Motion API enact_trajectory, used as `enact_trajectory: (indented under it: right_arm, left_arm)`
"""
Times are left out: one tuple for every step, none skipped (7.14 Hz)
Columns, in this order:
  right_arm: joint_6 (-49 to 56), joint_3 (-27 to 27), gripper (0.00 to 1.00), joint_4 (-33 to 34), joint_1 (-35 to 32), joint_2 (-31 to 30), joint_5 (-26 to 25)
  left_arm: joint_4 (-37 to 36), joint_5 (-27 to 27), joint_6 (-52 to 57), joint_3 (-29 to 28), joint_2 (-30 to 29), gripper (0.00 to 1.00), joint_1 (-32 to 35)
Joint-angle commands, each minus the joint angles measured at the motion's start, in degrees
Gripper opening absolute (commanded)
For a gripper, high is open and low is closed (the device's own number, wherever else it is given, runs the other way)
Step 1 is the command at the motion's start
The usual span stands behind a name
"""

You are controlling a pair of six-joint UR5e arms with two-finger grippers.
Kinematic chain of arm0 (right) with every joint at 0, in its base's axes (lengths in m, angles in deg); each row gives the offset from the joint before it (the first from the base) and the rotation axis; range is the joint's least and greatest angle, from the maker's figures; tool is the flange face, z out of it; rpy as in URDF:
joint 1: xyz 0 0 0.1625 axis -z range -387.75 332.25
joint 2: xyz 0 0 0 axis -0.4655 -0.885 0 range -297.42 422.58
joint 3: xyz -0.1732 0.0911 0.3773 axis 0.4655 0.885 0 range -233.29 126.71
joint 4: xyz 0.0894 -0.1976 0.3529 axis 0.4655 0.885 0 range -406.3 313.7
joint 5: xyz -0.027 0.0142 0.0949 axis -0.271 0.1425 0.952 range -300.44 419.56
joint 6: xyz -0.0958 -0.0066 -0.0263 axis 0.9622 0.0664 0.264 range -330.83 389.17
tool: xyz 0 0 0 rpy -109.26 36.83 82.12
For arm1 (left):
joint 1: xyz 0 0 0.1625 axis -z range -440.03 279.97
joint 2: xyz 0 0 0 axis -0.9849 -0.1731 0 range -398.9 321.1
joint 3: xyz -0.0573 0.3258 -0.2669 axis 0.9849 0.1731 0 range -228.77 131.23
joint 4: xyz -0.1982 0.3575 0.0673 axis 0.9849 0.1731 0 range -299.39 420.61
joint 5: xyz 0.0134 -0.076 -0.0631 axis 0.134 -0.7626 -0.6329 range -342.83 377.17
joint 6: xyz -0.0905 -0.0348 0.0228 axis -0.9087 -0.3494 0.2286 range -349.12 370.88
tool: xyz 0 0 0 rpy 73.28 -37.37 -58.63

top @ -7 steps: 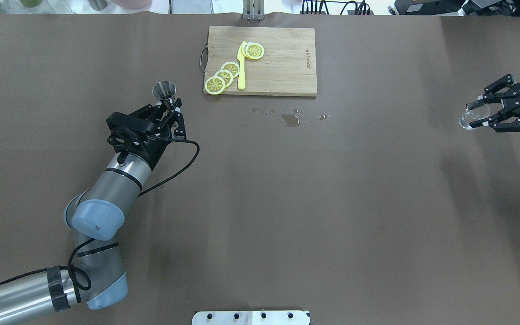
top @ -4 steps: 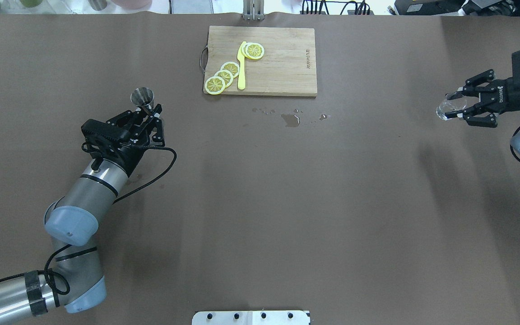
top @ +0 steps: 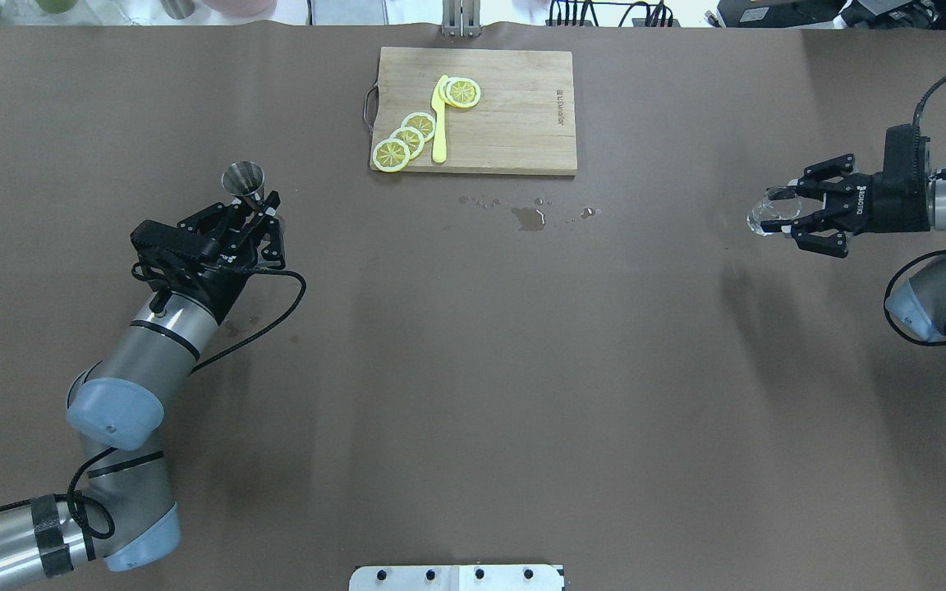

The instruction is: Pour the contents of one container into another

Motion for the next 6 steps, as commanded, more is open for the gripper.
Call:
enact_trajectory:
  right_arm:
    - [-3.7,-4.3,0.0,-1.1,5.5,-3.9,-7.7]
    - [-5.1,-4.3,0.0,-2.8,8.3,-4.6,-12.4]
    - [-7.0,-4.2,0.0,-3.7,9.7,-4.8,-14.9]
    - [-7.0,-4.1,0.0,-3.7,10.0,-4.9,-15.6]
    - [-7.2,-4.2,0.0,-3.6,10.1,-5.6,-15.9]
    - [-7.0,-3.8,0.0,-3.6,10.3,-6.9,-16.0]
  left_arm:
    - [-1.0,0.0,0.1,0.0,-0.3,0.0,0.0]
    - [-1.2,0.0,0.1,0.0,-0.7,0.0,-0.1]
    - [-1.7,0.0,0.1,0.0,-0.9,0.0,-0.2]
    - [-2.5,0.0,0.0,0.1,-1.2,0.0,-0.2]
    - [-2.3,0.2,-0.2,0.4,-1.1,0.0,-0.6]
    - [-2.2,2.5,-0.5,1.1,-0.8,0.0,-0.9]
